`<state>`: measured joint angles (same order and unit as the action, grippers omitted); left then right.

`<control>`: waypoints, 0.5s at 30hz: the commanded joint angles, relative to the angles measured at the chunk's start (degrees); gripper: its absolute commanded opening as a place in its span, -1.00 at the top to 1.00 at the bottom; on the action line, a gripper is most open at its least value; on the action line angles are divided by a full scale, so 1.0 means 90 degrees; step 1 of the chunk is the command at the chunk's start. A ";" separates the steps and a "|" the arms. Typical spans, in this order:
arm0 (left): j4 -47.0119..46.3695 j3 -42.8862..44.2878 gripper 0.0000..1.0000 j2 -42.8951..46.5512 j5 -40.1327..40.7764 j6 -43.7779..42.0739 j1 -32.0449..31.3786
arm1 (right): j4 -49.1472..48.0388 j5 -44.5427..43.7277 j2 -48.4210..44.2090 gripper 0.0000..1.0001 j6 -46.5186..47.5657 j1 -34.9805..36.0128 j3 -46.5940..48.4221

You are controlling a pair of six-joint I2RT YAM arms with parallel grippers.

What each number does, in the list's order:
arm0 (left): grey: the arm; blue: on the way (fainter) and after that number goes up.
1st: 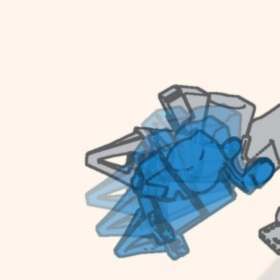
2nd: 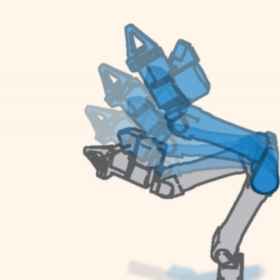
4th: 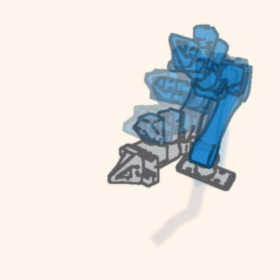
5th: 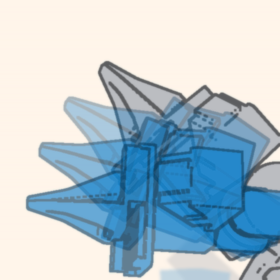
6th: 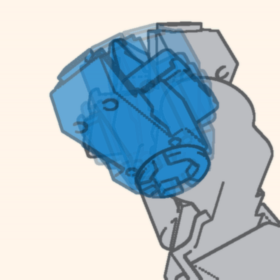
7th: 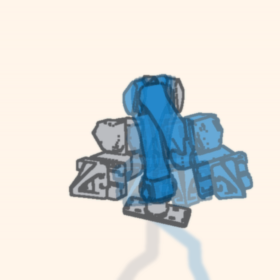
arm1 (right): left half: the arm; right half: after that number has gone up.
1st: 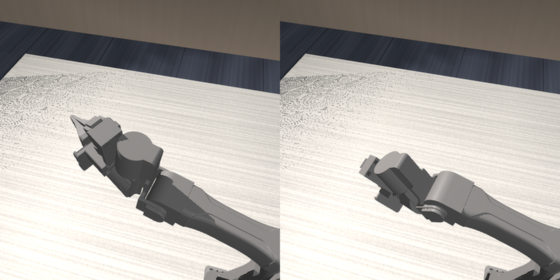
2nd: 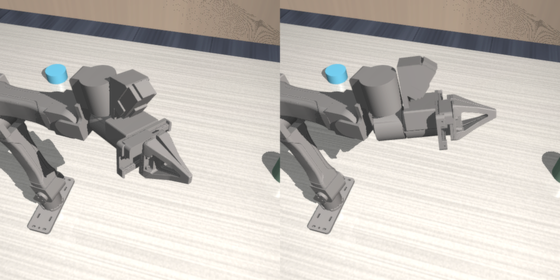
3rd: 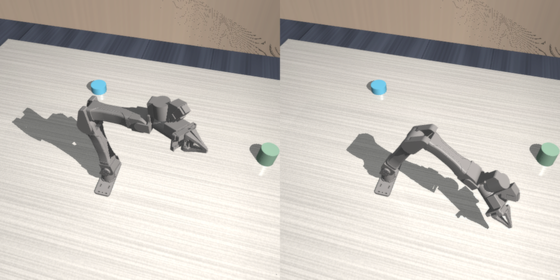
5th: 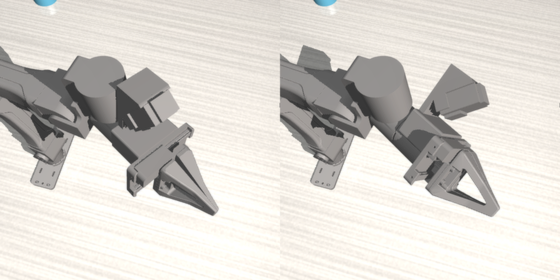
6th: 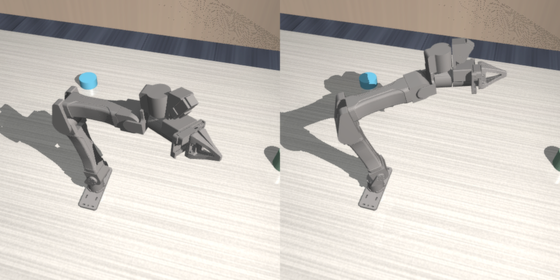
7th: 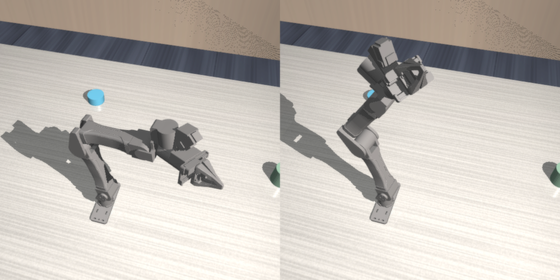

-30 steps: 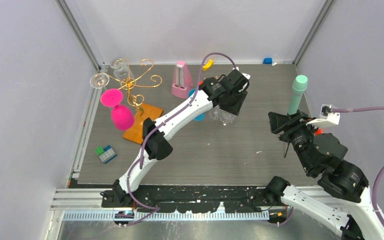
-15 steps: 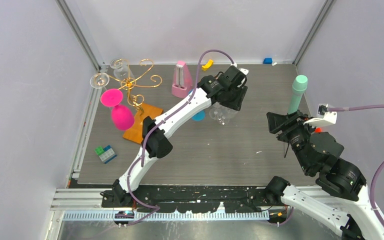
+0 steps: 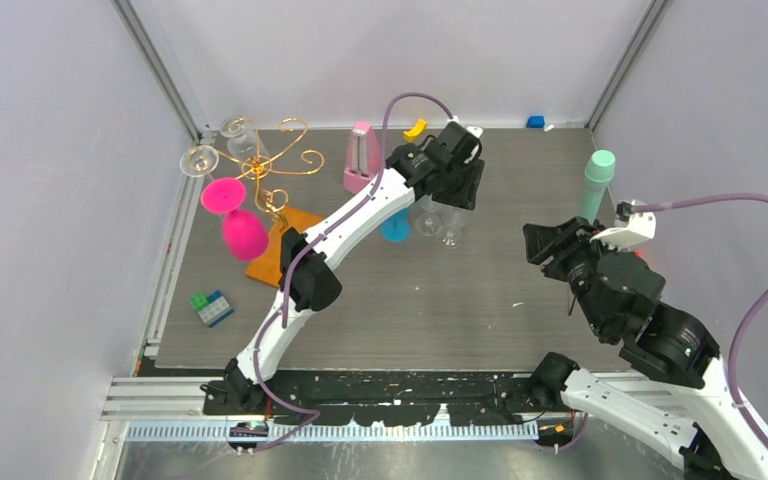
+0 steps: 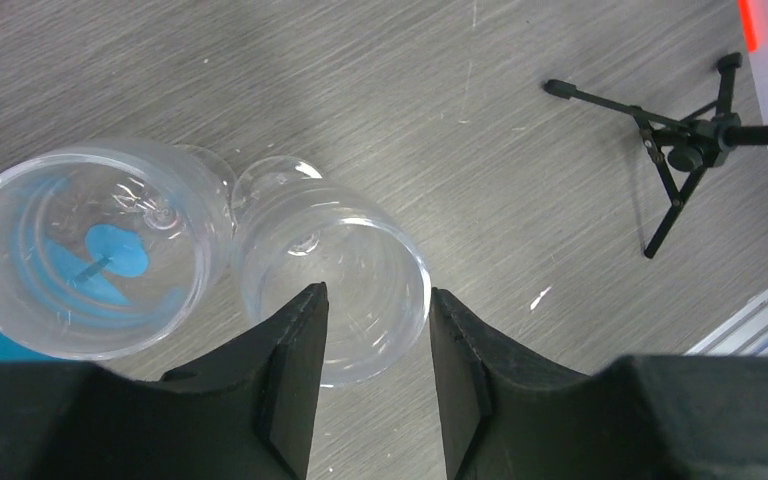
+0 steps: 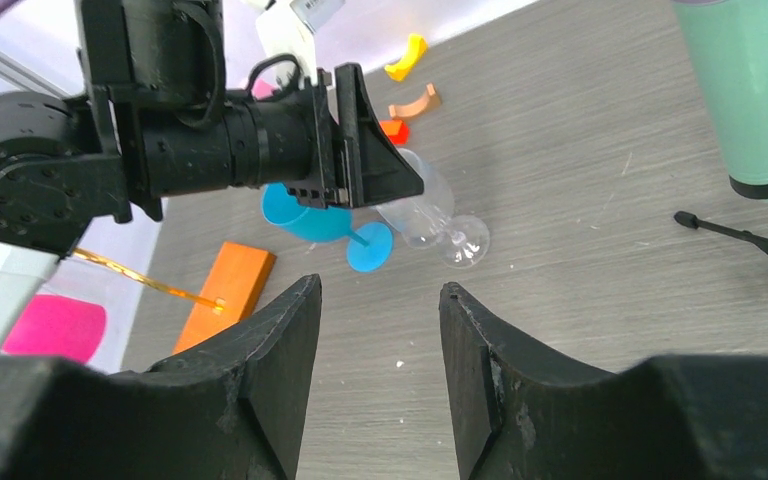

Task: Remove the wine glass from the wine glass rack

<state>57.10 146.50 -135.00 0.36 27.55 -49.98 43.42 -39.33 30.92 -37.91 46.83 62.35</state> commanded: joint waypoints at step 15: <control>-0.0889 -0.0572 0.00 0.0975 -0.0739 0.0393 0.0172 | 0.0407 0.0297 0.0992 -0.06 -0.0124 0.0022 0.0540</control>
<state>53.54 142.28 -133.38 -3.51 30.11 -48.34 47.64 -36.75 39.53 -38.20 46.83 64.77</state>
